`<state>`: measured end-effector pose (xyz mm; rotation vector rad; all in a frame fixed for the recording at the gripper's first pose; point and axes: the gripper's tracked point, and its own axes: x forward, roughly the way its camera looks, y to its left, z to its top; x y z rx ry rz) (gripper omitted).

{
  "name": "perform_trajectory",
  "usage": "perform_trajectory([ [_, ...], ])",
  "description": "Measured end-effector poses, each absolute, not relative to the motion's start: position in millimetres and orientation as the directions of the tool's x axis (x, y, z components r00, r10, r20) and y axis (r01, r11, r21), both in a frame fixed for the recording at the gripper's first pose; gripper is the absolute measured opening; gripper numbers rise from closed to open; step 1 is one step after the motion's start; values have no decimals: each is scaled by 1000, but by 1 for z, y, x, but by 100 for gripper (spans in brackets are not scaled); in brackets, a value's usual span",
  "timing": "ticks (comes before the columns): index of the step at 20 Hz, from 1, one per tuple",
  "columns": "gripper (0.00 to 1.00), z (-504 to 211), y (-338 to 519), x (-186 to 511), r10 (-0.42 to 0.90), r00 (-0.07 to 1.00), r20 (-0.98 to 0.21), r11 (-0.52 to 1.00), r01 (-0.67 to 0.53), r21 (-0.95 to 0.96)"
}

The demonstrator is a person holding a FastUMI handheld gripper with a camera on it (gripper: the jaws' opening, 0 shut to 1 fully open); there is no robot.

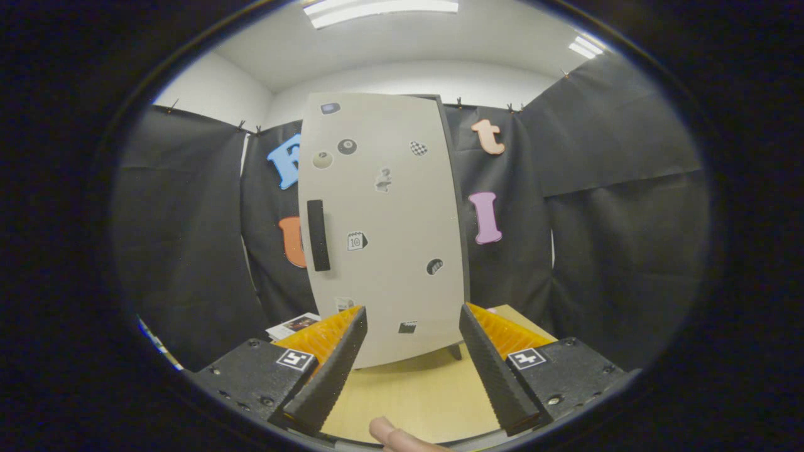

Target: Open the shoe cabinet door, grab the shoes and put them into the shoe cabinet, then close the shoe cabinet door.

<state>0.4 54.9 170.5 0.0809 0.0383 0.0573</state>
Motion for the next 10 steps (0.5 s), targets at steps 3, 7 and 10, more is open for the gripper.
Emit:
perform_trajectory([
  [3,97,177,45,-18,34,999,2,999,-34,34],
  [7,99,188,47,-43,43,998,39,999,-43,0],
  [10,98,190,47,-52,37,998,56,999,-36,-15],
])
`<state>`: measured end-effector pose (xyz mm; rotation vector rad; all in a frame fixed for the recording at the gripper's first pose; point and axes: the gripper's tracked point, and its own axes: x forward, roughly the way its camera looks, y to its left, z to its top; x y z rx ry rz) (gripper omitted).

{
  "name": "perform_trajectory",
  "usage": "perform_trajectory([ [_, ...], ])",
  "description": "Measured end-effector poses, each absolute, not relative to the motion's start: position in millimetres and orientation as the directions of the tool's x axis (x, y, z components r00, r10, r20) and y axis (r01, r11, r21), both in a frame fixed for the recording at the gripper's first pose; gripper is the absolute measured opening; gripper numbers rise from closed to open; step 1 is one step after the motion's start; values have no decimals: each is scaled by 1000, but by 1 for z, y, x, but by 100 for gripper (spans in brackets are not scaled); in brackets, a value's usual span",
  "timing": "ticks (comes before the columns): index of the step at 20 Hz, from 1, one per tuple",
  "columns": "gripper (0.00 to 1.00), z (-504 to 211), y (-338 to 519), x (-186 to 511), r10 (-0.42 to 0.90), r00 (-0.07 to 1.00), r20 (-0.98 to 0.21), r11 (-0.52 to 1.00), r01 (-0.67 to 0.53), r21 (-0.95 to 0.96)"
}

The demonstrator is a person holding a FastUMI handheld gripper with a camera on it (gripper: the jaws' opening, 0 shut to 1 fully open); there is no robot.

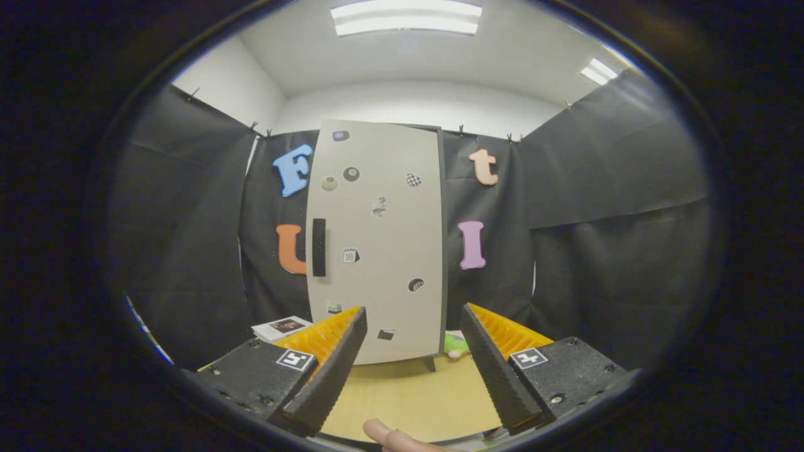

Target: Open the shoe cabinet door, grab the shoes and put them into the shoe cabinet, then close the shoe cabinet door.

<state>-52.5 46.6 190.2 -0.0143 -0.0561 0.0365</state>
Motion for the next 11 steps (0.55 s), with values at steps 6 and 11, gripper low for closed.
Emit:
perform_trajectory([
  [6,98,180,52,-51,53,998,27,998,-52,-19],
  [11,99,172,53,-46,62,998,-1,998,-62,-18],
])
